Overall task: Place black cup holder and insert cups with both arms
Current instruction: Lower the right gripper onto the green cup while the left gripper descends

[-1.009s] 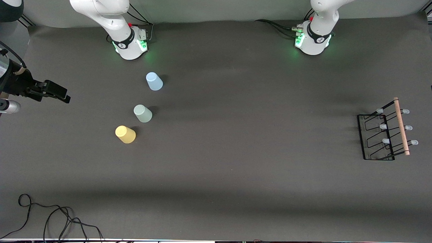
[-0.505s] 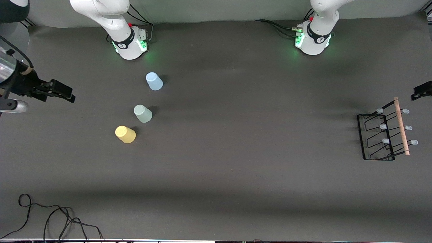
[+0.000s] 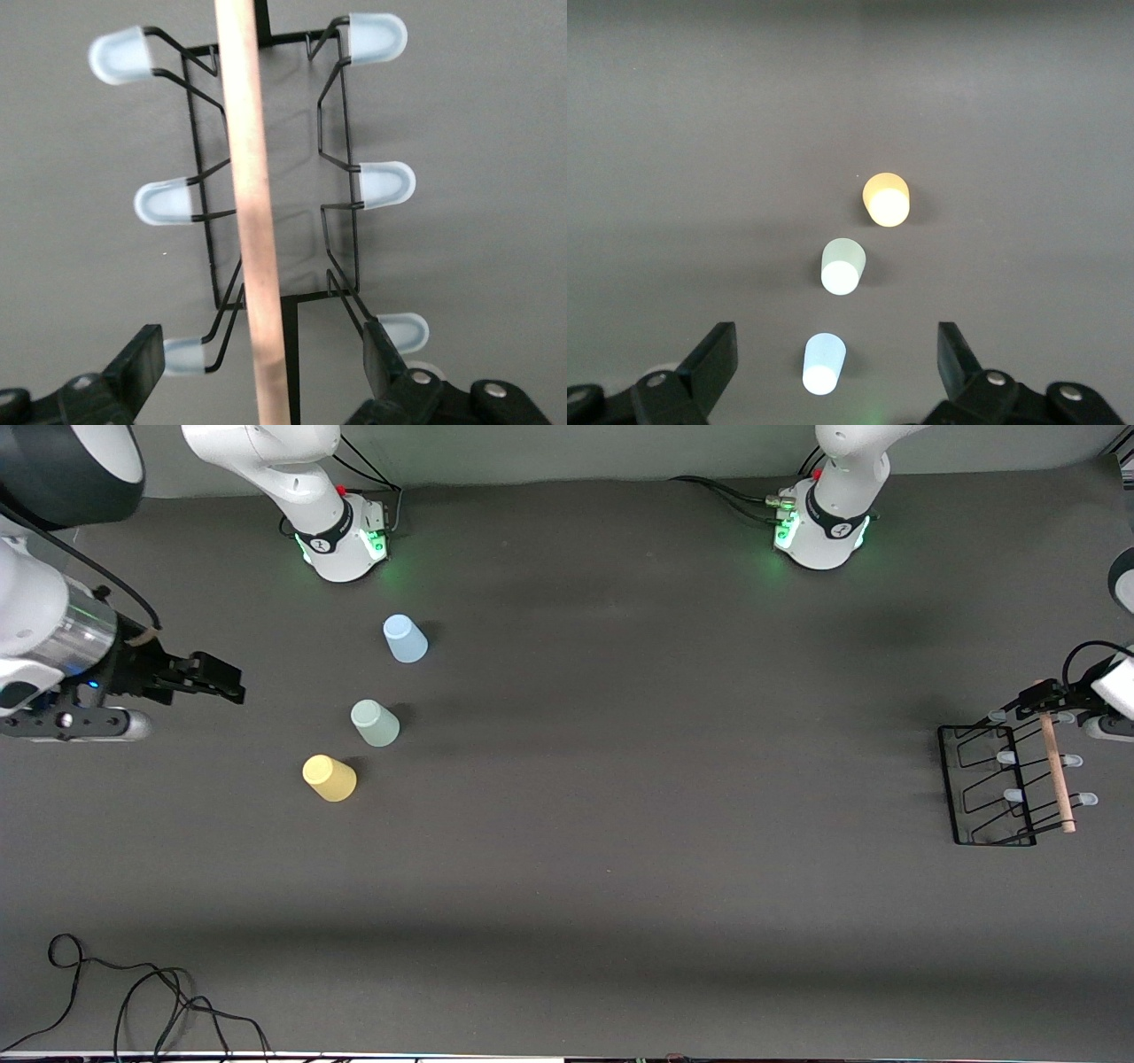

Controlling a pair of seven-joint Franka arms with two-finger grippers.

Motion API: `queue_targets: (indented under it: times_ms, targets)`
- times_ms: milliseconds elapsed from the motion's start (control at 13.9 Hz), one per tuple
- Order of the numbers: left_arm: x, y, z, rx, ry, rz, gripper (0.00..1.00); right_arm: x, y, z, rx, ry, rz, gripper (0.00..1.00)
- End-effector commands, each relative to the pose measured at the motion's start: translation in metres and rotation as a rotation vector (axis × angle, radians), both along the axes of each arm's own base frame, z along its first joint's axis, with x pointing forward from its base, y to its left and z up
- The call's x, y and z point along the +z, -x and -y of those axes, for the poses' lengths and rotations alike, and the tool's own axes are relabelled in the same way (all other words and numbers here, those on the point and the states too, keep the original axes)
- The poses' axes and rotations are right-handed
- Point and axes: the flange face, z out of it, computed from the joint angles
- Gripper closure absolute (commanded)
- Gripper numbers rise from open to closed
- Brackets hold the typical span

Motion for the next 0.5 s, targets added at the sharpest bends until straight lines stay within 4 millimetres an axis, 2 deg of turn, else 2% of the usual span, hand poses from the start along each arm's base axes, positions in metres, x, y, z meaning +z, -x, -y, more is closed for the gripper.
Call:
queue_targets:
  times_ms: [0,72,216,288,432]
  targets:
    - [-0.004,-0.005,0.003,0.002,0.000,0.017,0.00,-0.033,-0.003,-0.015,0.003,-0.003,0.005,0.00]
    - [-0.005,-0.007,0.005,0.000,0.001,0.017,0.00,-0.050,-0.002,-0.018,0.006,-0.003,0.003,0.00]
    - [-0.003,-0.014,0.015,-0.010,-0.002,0.023,0.12,-0.087,0.002,-0.021,0.008,-0.002,0.011,0.00]
    - [-0.002,-0.016,0.018,-0.003,-0.008,0.022,0.24,-0.102,0.005,-0.027,0.018,-0.003,0.015,0.00]
    - [0.000,-0.020,0.023,0.001,-0.012,0.025,0.58,-0.125,0.009,-0.034,0.030,-0.003,0.020,0.00]
